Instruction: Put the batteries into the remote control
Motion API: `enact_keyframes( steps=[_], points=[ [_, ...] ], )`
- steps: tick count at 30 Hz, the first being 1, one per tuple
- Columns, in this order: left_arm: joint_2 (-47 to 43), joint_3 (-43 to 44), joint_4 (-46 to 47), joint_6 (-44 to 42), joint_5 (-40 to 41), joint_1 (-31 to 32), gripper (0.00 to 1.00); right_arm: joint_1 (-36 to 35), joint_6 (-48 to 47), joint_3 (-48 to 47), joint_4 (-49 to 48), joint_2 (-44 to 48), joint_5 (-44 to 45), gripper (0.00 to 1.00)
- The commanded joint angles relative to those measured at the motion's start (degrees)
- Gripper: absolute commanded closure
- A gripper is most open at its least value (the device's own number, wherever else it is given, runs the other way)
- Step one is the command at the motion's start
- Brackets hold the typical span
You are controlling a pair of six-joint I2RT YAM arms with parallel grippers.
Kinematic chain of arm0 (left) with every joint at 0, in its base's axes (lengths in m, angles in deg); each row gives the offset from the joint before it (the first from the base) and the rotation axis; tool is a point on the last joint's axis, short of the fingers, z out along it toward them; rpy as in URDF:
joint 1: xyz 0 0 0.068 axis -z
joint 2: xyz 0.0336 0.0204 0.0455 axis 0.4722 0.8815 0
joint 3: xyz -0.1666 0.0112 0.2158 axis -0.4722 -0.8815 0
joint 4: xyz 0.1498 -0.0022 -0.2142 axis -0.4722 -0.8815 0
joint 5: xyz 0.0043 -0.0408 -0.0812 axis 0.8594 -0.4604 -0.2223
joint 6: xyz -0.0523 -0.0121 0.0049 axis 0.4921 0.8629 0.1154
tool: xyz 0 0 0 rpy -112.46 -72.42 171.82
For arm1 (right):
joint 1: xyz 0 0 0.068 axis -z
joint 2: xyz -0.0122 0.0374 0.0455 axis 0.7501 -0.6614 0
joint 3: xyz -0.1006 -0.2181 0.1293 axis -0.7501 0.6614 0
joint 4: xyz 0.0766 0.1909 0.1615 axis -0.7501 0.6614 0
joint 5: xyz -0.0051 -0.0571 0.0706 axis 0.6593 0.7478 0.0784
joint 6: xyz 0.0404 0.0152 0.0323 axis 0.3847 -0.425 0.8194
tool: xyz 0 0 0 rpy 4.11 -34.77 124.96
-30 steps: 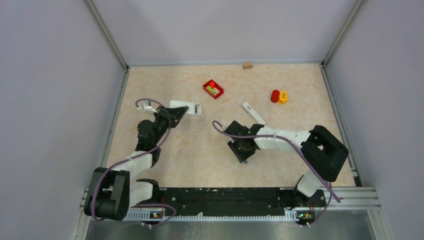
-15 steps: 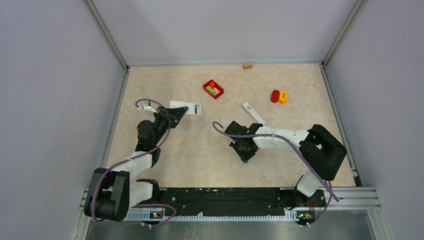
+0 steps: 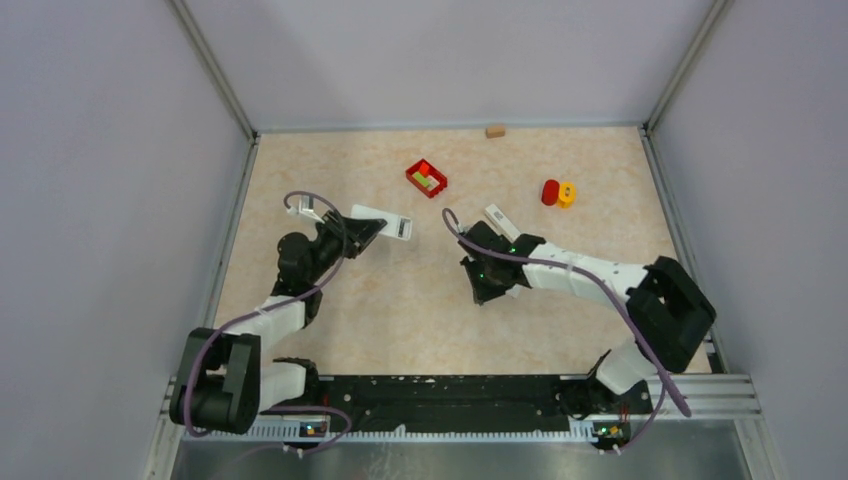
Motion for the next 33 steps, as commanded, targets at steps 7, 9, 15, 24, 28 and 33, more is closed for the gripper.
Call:
enact_keyframes(
  steps=[7, 9, 15, 24, 28, 33],
  points=[
    [3.6, 4.0, 5.7, 1.6, -6.1, 0.0, 1.0, 0.4, -13.3, 11.8, -35.5, 27.8, -10.0, 1.0],
    [4.3, 4.6, 6.3, 1.7, -6.6, 0.0, 1.0, 0.4, -17.3, 12.2, -38.7, 29.9, -12.1, 0.98],
    [5.8, 5.2, 13.5, 2.5, -8.8, 0.0, 1.0, -0.1, -27.2, 15.5, -48.0, 34.1, -17.8, 0.97],
    [10.4, 4.7, 28.0, 4.6, -12.1, 0.0, 1.0, -0.1, -26.9, 15.2, -50.6, 33.9, -21.0, 0.96],
    [13.6, 3.8, 34.9, 7.7, -11.1, 0.0, 1.0, -0.5, -26.0, 16.1, -53.1, 34.2, -21.6, 0.96],
    [18.8, 4.8, 42.8, 15.3, -12.6, 0.1, 1.0, -0.5, -24.5, 14.8, -51.1, 34.0, -18.6, 0.95]
  ],
)
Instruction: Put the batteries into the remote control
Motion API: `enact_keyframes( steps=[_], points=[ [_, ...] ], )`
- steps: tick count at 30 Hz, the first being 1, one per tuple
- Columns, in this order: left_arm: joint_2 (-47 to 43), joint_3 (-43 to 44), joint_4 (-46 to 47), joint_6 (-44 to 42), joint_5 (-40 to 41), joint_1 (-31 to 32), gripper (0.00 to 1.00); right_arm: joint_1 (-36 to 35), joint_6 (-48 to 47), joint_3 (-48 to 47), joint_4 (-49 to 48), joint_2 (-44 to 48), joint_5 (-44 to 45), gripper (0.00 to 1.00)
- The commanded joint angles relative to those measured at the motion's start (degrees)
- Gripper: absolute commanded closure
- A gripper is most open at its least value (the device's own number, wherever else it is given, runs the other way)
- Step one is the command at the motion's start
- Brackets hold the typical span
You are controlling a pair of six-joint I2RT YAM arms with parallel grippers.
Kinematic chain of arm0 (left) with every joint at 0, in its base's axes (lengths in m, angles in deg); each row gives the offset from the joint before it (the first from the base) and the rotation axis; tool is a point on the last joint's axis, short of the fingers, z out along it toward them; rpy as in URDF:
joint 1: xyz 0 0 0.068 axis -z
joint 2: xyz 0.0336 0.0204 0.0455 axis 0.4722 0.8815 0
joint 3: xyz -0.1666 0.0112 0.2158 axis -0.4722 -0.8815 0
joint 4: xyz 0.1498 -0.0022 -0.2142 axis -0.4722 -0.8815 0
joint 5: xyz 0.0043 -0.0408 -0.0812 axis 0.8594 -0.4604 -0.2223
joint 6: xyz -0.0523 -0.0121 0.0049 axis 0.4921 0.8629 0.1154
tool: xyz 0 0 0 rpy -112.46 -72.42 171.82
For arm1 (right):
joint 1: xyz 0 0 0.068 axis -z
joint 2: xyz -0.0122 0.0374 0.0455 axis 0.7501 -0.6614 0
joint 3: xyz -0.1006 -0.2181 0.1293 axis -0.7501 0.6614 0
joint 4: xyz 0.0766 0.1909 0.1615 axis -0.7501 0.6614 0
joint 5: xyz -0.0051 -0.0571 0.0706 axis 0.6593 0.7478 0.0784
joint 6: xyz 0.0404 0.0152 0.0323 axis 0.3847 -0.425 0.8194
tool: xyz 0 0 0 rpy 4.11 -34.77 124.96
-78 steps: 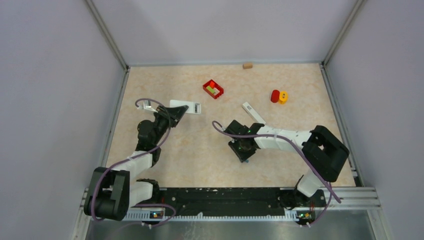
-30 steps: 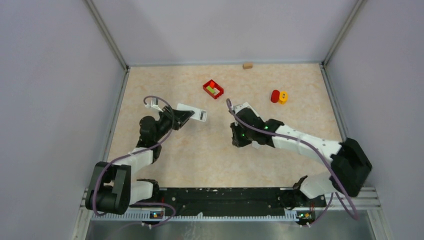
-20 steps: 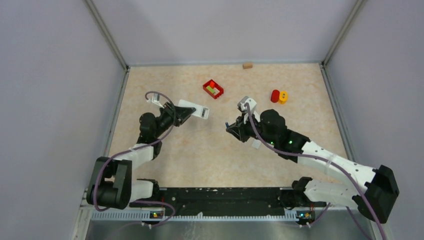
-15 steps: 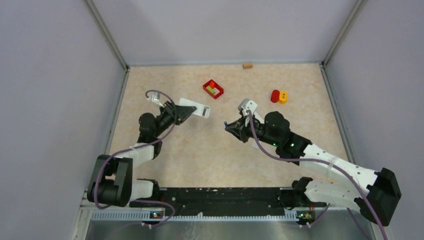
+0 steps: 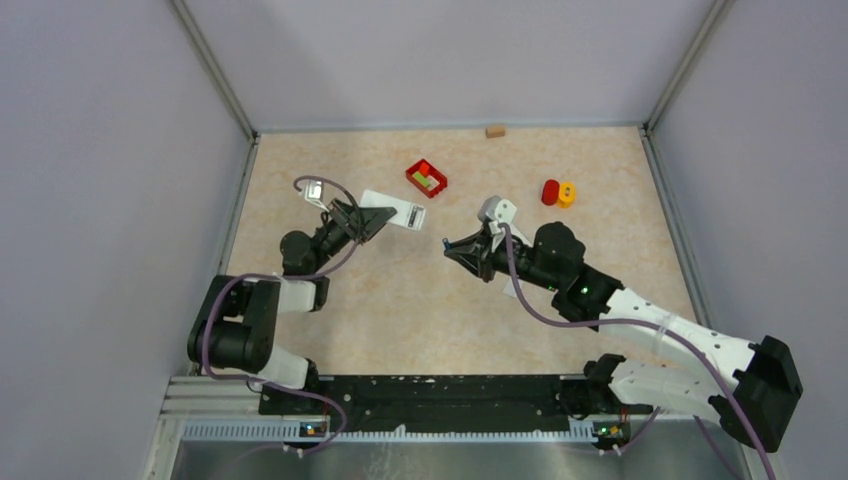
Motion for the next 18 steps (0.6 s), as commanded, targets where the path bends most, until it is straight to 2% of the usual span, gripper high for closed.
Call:
enact_keyframes(
  steps=[1, 5, 8, 12, 16, 18],
  points=[
    [2.9, 2.0, 11.4, 7.2, -2.5, 0.1, 1.0, -0.5, 1.0, -1.5, -1.8, 0.8, 2.0, 0.94],
    [1.6, 3.6, 2.5, 7.6, -5.2, 0.6, 1.0, -0.5, -2.6, -3.7, 0.2, 0.4, 4.7, 0.94],
    [-1.8, 6.7, -12.3, 3.9, -9.6, 1.0, 1.0, -0.5, -6.5, -6.6, 3.0, -1.6, 5.1, 0.92],
    [-5.6, 14.8, -39.1, -7.2, -17.7, 1.3, 1.0, -1.2, -15.3, -12.9, 10.7, -5.5, 4.1, 0.9],
    [-9.3, 20.7, -58.7, -19.0, -25.5, 1.3, 1.0, -2.8, -24.8, -18.3, 16.9, -8.3, 0.6, 0.9],
    [-10.3, 25.8, -76.0, -34.2, -26.0, 1.3, 1.0, -4.0, -28.8, -18.5, 17.3, -9.0, -1.0, 0.9]
  ],
)
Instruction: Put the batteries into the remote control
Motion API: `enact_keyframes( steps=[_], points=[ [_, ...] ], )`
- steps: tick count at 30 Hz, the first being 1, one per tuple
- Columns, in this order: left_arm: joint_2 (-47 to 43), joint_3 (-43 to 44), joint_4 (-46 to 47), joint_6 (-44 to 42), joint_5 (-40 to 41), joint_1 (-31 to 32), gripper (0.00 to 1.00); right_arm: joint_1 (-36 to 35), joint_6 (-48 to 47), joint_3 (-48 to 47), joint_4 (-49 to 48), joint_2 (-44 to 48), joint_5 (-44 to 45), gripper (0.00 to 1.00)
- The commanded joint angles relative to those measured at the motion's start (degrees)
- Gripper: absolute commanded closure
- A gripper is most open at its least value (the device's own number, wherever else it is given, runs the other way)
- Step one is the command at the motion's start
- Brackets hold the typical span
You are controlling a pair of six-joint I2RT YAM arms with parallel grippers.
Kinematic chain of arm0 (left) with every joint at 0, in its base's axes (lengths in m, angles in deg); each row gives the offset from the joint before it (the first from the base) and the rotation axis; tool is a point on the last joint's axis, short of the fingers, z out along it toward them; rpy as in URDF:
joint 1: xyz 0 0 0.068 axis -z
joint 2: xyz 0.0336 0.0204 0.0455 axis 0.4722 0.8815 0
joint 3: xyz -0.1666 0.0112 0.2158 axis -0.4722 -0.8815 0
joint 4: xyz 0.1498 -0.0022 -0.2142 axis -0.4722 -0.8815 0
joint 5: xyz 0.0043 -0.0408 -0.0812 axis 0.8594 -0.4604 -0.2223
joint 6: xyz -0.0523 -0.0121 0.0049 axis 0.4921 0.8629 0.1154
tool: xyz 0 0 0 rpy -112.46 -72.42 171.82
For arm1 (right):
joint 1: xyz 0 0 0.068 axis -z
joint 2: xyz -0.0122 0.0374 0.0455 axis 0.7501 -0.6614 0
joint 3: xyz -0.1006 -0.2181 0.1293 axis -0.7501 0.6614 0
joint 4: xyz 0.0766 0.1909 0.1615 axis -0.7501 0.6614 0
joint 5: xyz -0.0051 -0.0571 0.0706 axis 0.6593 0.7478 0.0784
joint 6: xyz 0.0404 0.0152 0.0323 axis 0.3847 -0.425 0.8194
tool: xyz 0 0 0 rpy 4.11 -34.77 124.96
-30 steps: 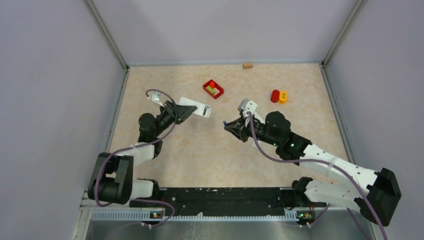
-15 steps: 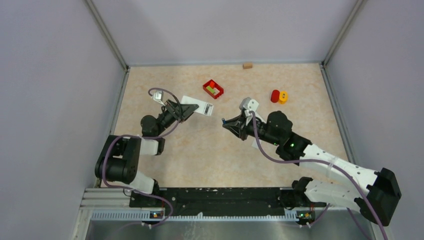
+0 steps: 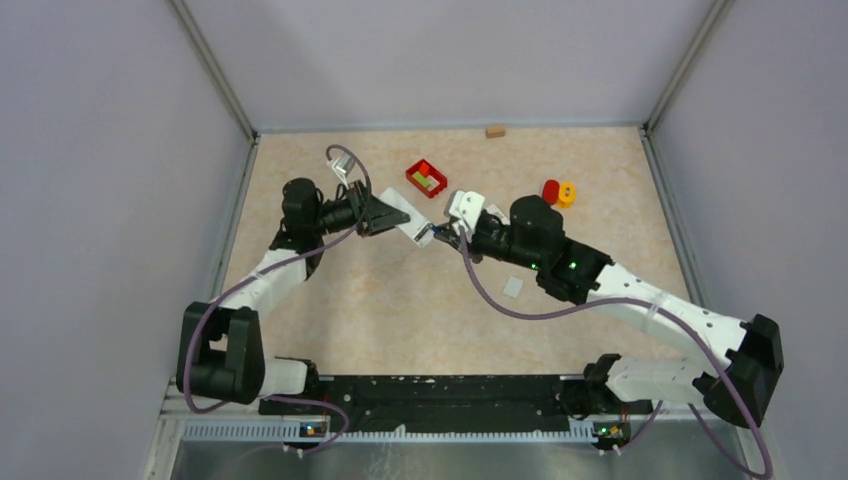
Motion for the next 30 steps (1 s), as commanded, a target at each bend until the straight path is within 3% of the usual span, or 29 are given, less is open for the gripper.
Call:
enact_keyframes(
  steps=[1, 4, 12, 30],
  points=[
    [-3.9, 10.9, -41.8, -29.8, -7.1, 0.2, 1.0, -2.6, -12.7, -3.8, 4.4, -1.4, -4.8, 0.9],
    [-2.3, 16.0, -56.8, -39.2, -8.1, 0.2, 1.0, -2.9, -15.4, -5.1, 6.1, -2.5, -7.8, 0.91],
    [-0.6, 17.1, -63.1, -45.5, -12.1, 0.2, 1.0, -4.1, -24.7, -10.7, 17.1, -7.0, -11.7, 0.91],
    [2.7, 13.6, -61.8, -44.9, -16.0, 4.3, 1.0, -9.8, -27.7, -14.1, 27.0, -12.9, -16.3, 0.92]
  ],
)
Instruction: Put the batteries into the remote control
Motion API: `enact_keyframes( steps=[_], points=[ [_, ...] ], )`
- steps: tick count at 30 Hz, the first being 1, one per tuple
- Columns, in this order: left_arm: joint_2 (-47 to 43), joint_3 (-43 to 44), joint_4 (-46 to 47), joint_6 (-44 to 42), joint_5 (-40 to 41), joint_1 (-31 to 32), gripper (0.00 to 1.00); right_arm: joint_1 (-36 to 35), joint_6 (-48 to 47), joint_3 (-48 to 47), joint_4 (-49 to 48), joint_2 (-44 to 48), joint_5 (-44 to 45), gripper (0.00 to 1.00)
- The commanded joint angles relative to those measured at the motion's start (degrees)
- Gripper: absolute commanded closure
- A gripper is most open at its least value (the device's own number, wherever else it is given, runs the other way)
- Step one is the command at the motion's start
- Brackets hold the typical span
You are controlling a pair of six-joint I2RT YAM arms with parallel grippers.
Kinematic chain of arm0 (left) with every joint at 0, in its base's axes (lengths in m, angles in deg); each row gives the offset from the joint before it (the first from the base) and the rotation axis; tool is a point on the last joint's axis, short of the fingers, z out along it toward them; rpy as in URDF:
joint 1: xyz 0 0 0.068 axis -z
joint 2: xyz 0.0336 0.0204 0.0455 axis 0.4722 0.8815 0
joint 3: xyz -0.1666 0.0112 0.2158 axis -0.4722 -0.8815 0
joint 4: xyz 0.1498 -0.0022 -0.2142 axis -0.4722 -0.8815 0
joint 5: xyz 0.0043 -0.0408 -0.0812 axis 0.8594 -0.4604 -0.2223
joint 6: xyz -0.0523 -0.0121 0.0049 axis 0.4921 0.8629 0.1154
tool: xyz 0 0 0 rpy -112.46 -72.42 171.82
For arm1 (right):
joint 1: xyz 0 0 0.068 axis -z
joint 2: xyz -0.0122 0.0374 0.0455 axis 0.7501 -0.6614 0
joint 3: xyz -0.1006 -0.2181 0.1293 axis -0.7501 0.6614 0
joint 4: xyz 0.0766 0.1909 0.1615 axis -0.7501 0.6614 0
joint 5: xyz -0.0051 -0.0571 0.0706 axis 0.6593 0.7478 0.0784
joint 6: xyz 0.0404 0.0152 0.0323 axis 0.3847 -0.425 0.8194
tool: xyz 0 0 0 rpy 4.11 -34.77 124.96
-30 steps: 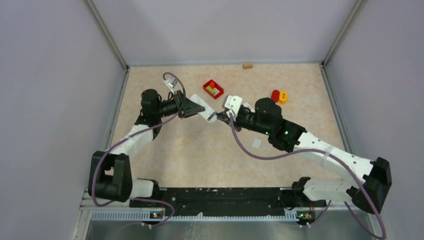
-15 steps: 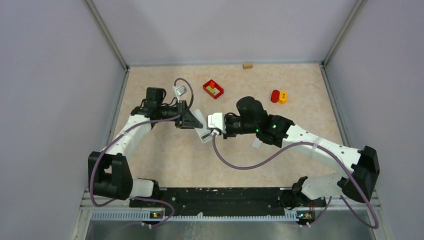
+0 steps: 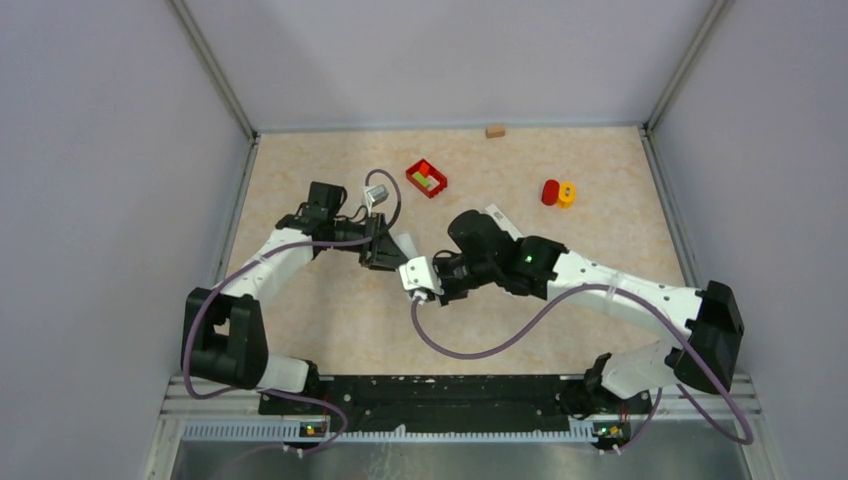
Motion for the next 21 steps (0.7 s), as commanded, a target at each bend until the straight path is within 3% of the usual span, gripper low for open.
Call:
enact_keyframes(
  steps=[1, 10, 21],
  points=[
    [-0.5, -0.3, 1.0, -1.5, -3.2, 1.1, 1.0, -0.7, -1.8, -3.1, 0.9, -0.5, -2.4, 0.92],
    [-2.1, -1.2, 2.6, -0.5, -4.1, 1.3, 1.0, -0.7, -2.7, -3.8, 2.8, -2.1, -1.7, 0.93],
    [-2.6, -1.9, 4.1, 0.6, -4.9, 1.4, 1.0, -0.8, -2.4, -3.4, 2.2, -3.0, -0.3, 0.81]
  ],
)
